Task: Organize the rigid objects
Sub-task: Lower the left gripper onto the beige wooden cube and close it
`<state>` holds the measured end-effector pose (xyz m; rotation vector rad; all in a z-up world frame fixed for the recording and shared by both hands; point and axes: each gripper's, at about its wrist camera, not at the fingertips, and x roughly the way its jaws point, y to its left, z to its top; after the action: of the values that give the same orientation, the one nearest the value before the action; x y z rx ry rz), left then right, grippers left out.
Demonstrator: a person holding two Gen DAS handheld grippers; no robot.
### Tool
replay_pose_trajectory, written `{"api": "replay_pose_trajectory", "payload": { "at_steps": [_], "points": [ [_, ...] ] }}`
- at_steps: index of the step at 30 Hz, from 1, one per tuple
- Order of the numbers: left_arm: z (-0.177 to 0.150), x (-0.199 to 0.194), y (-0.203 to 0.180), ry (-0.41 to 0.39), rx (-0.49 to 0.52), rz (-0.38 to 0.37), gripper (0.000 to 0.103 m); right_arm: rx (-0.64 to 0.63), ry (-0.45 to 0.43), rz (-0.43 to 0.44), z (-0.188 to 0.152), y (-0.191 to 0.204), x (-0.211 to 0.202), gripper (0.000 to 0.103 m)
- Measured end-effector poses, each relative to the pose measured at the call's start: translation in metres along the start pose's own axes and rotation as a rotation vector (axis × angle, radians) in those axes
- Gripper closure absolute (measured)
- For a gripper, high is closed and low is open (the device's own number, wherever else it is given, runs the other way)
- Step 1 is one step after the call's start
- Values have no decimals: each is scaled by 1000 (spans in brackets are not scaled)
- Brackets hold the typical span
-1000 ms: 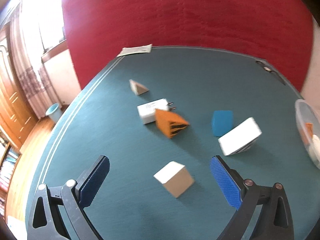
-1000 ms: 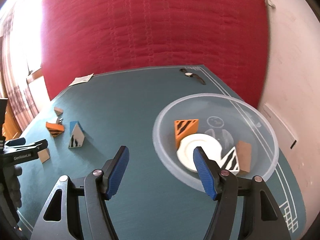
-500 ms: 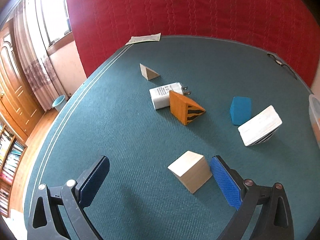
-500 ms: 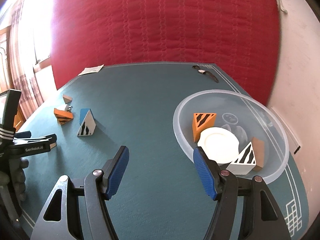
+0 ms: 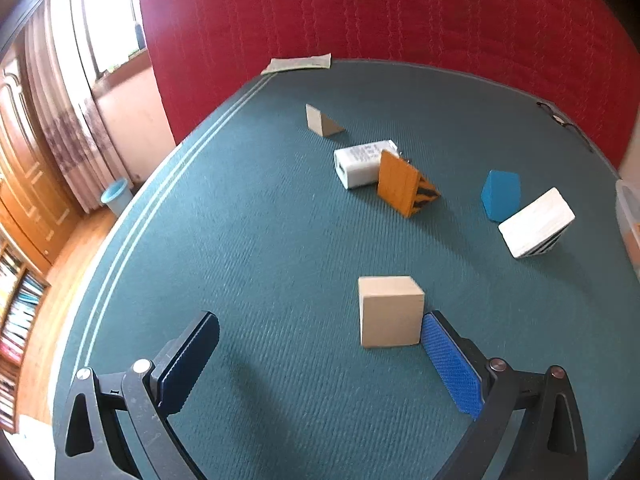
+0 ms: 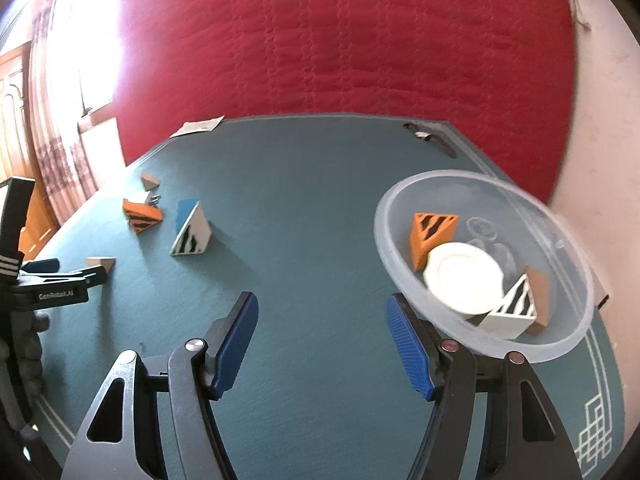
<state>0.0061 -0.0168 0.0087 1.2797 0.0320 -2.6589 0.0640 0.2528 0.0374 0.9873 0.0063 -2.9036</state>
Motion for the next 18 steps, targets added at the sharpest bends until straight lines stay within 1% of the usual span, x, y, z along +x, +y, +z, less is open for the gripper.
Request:
{"api": "replay_pose_trajectory", "payload": {
  "at_steps": [3, 5, 10, 12, 14, 15, 17, 18],
  "points": [
    [0, 0, 3, 1, -7, -22, 4, -18, 16, 29, -2, 7, 2, 35],
    [1, 1, 1, 2, 3, -34, 11, -32, 22, 42, -4, 12, 2, 35],
    [4, 3, -3, 1, 37, -64, 16, -47, 45, 73, -6, 17, 7, 35],
    [7, 4, -4, -3, 46, -72, 23, -42, 65, 93, -7, 18, 10, 35],
    [9, 4, -6, -7, 57, -85, 33, -42, 82, 112, -7, 19, 13, 35],
    [9, 3, -7, -9, 65, -92, 37, -41, 90, 120, -8, 20, 15, 35],
    [9, 2, -11, -13, 81, -108, 48, -35, 108, 146, -7, 21, 18, 35],
    [8, 1, -13, -17, 87, -113, 50, -30, 116, 161, -7, 22, 20, 35]
  ]
}}
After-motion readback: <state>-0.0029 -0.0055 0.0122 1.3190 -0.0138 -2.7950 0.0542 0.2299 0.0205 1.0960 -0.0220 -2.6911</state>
